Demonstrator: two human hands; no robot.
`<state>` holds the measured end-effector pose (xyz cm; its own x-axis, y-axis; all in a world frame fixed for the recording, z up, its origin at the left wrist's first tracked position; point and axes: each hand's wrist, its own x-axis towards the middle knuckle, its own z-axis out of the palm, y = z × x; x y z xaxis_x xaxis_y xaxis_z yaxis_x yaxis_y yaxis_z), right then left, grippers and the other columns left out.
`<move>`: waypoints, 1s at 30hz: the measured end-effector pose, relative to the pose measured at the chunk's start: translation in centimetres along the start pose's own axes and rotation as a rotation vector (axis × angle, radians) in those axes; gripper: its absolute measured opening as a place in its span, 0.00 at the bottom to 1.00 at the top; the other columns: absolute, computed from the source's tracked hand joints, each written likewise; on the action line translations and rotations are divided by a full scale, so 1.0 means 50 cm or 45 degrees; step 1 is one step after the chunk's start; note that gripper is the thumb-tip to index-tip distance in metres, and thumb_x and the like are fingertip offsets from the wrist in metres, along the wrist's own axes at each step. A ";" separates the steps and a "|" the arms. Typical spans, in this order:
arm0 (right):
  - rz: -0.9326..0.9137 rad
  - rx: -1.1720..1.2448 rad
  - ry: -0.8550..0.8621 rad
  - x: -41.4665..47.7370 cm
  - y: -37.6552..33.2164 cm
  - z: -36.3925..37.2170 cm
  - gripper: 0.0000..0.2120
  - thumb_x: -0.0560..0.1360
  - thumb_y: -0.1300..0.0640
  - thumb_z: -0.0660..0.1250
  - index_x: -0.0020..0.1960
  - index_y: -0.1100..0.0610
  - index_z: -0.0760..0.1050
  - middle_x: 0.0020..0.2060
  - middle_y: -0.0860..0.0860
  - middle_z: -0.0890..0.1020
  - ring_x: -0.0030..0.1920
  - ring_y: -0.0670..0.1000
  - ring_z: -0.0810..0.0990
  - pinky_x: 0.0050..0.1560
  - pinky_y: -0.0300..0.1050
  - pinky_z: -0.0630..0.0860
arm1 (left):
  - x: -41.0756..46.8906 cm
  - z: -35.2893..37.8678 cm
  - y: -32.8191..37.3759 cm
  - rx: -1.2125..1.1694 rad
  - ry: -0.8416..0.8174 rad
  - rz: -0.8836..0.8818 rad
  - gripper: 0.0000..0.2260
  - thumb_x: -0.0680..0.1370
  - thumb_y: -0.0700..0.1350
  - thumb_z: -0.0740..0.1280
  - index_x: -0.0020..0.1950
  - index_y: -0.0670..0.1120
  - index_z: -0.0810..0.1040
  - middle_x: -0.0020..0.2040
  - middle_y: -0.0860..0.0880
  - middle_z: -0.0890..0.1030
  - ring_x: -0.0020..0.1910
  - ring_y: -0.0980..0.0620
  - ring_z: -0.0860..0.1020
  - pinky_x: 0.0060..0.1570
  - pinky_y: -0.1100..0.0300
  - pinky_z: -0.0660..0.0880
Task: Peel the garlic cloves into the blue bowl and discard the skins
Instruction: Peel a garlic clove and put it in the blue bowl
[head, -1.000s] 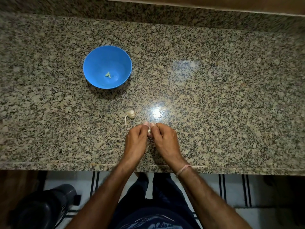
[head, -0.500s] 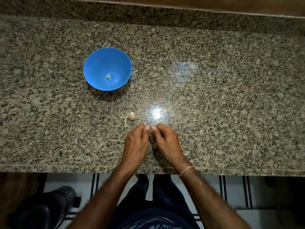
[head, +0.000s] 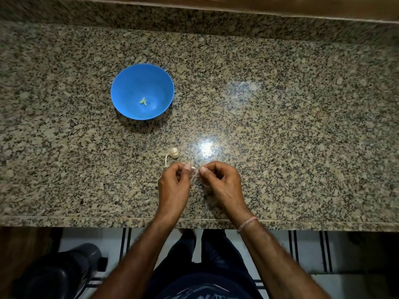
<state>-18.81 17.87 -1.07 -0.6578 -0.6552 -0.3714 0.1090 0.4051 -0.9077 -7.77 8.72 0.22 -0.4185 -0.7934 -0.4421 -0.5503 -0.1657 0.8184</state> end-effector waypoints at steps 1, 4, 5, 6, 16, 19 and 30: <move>-0.015 -0.035 -0.002 0.002 0.003 -0.001 0.04 0.79 0.56 0.74 0.47 0.55 0.84 0.42 0.49 0.86 0.46 0.49 0.86 0.51 0.48 0.85 | 0.001 0.000 -0.003 -0.076 -0.011 -0.039 0.13 0.85 0.53 0.63 0.50 0.46 0.80 0.42 0.45 0.82 0.37 0.54 0.77 0.34 0.67 0.73; -0.156 -0.255 0.001 0.001 0.009 0.001 0.06 0.78 0.61 0.74 0.54 0.54 0.85 0.47 0.44 0.86 0.47 0.42 0.84 0.51 0.35 0.81 | 0.003 0.001 -0.008 -0.247 -0.018 -0.134 0.11 0.84 0.52 0.65 0.50 0.47 0.83 0.42 0.48 0.84 0.39 0.54 0.80 0.41 0.55 0.77; -0.191 -0.283 0.021 -0.002 0.007 0.003 0.09 0.78 0.63 0.73 0.57 0.54 0.84 0.49 0.44 0.85 0.49 0.41 0.83 0.51 0.32 0.79 | 0.004 0.001 -0.008 -0.278 -0.014 -0.152 0.11 0.84 0.52 0.66 0.50 0.47 0.84 0.41 0.49 0.84 0.39 0.54 0.80 0.41 0.56 0.76; -0.222 -0.288 0.040 -0.004 0.004 0.005 0.10 0.78 0.63 0.73 0.58 0.53 0.83 0.51 0.44 0.84 0.50 0.41 0.82 0.51 0.32 0.78 | 0.004 0.002 -0.008 -0.294 -0.010 -0.159 0.11 0.84 0.51 0.66 0.50 0.47 0.84 0.41 0.49 0.84 0.38 0.55 0.80 0.41 0.56 0.76; -0.047 0.026 -0.035 0.002 -0.003 0.005 0.02 0.77 0.61 0.75 0.49 0.58 0.85 0.44 0.50 0.87 0.48 0.49 0.87 0.55 0.48 0.84 | 0.005 -0.002 -0.007 -0.356 -0.179 -0.180 0.12 0.85 0.46 0.65 0.47 0.43 0.84 0.36 0.46 0.82 0.34 0.52 0.77 0.30 0.64 0.71; 0.011 0.114 -0.087 0.000 -0.009 -0.001 0.03 0.77 0.61 0.75 0.50 0.59 0.85 0.45 0.52 0.88 0.50 0.51 0.87 0.57 0.51 0.84 | 0.004 -0.001 -0.008 -0.464 -0.223 -0.229 0.13 0.86 0.47 0.64 0.47 0.44 0.83 0.35 0.48 0.79 0.31 0.54 0.73 0.29 0.63 0.68; 0.175 0.346 0.043 -0.009 -0.011 0.009 0.06 0.77 0.58 0.76 0.49 0.60 0.85 0.48 0.55 0.88 0.53 0.55 0.86 0.62 0.58 0.82 | -0.005 0.001 -0.005 -0.267 -0.065 -0.026 0.03 0.82 0.49 0.70 0.55 0.53 0.81 0.50 0.52 0.86 0.50 0.53 0.85 0.49 0.57 0.81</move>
<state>-18.25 17.66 -0.50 -0.6470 -0.5828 -0.4917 0.3911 0.3000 -0.8701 -7.57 8.97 0.11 -0.4479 -0.7586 -0.4732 -0.3989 -0.3041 0.8651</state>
